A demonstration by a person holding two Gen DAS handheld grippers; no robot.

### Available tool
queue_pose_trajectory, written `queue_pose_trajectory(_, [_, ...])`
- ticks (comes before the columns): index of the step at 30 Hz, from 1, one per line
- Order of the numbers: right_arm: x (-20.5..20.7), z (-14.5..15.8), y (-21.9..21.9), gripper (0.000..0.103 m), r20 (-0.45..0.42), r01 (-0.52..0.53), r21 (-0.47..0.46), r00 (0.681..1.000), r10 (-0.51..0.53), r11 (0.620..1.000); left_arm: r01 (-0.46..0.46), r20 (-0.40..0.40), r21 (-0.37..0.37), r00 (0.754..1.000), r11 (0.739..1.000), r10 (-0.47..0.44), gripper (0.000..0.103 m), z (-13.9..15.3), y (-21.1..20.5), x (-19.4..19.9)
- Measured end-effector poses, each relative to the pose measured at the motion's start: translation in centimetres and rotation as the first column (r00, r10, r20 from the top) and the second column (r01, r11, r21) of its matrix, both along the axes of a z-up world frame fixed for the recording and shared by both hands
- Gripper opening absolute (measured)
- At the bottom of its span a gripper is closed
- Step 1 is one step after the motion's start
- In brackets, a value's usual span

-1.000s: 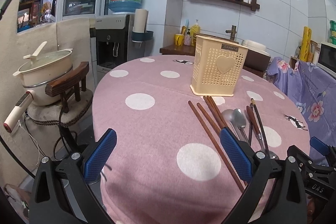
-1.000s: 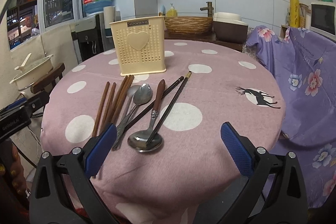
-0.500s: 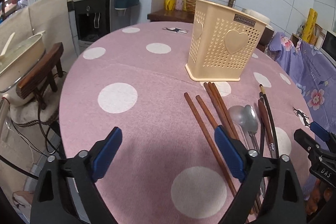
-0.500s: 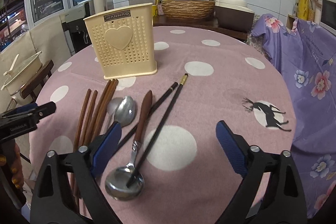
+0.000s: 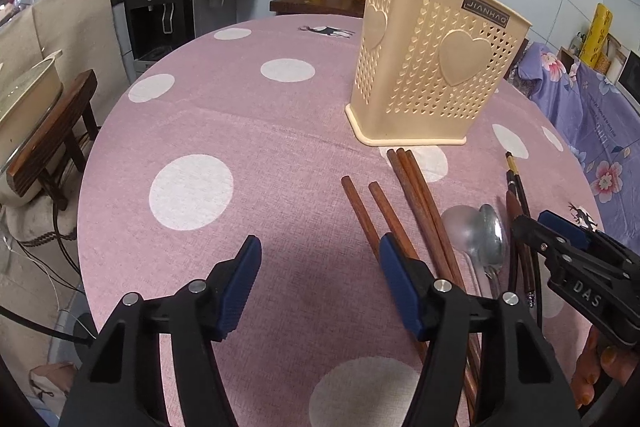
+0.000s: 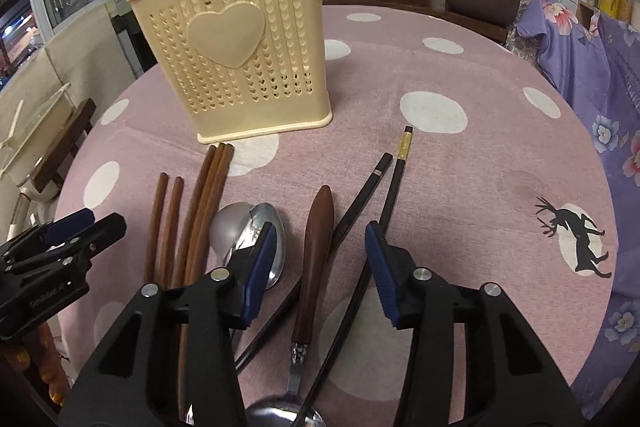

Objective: Organize utensils
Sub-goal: 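Move left tool to the wooden chopsticks while right tool approaches the wooden-handled spoon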

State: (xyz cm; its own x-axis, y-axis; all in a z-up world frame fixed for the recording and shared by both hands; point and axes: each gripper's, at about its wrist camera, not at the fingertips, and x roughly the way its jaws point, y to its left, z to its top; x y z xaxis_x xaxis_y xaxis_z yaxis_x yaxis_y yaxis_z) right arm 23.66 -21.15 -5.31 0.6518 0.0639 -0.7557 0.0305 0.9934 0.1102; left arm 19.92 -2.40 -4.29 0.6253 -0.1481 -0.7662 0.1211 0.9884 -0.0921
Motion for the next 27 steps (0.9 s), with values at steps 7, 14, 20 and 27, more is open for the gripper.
queue_pose_trajectory(7, [1.1, -1.0, -0.2, 0.030, -0.047, 0.023, 0.017, 0.999, -0.022, 1.000, 0.016, -0.042, -0.008, 0.999, 1.000, -0.016, 0.054, -0.5, -0.7, 1.0])
queue_pose_trajectory(14, [1.1, -1.2, -0.4, 0.021, -0.049, 0.030, 0.014, 0.998, -0.029, 0.999, 0.017, -0.075, 0.002, 0.997, 1.000, -0.017, 0.040, -1.2, -1.5, 1.9])
queue_pose_trajectory(20, [1.3, -1.2, -0.3, 0.021, -0.052, 0.034, 0.003, 0.998, -0.034, 0.999, 0.019, -0.072, 0.072, 0.997, 0.997, -0.013, 0.035, -1.3, -2.8, 2.7])
queue_pose_trajectory(27, [1.8, -1.3, -0.3, 0.017, -0.052, 0.043, 0.004, 0.998, -0.042, 0.999, 0.019, -0.055, 0.131, 0.998, 0.991, -0.012, 0.020, -1.4, -3.7, 3.7])
